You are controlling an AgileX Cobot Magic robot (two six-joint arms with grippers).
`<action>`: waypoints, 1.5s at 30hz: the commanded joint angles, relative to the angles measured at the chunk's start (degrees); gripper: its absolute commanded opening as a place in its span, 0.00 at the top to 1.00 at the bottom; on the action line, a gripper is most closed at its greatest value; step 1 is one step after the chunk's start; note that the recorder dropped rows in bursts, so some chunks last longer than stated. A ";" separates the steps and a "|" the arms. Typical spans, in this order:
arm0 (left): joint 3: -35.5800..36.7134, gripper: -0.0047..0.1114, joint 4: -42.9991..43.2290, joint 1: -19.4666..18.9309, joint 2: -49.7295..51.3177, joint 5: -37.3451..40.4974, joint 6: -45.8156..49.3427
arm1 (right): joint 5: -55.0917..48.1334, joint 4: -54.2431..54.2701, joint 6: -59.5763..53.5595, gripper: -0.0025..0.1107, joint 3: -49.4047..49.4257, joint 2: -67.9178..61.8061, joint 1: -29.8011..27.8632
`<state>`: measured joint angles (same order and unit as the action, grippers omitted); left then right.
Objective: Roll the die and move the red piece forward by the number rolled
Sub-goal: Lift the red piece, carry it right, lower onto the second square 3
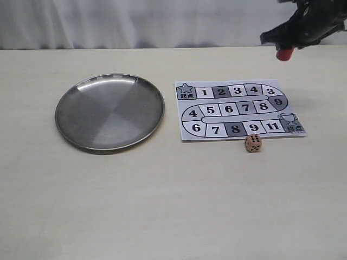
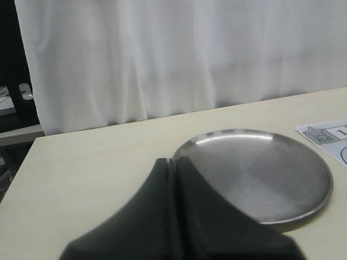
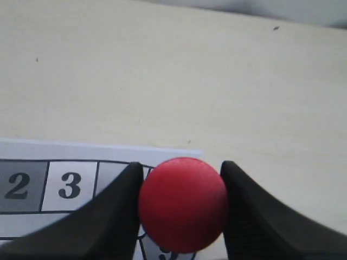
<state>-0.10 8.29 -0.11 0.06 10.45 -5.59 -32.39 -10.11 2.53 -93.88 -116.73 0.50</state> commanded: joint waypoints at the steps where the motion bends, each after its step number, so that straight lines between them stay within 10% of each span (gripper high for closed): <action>1: 0.10 0.96 0.00 0.14 -0.06 -0.51 -0.05 | -2.31 -1.44 0.13 0.94 -0.02 3.85 -1.03; 40: 0.10 0.96 0.00 0.14 -0.06 -0.51 -0.05 | 3.18 7.10 -0.39 0.93 8.90 -10.10 -3.01; 45: 0.10 0.96 0.00 0.14 -0.06 -0.51 -0.05 | 2.61 7.10 -0.39 0.51 8.90 -10.10 -3.01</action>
<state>-0.10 8.29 -0.11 0.06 10.45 -5.59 -26.29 -3.53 2.42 -85.45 -125.67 -2.34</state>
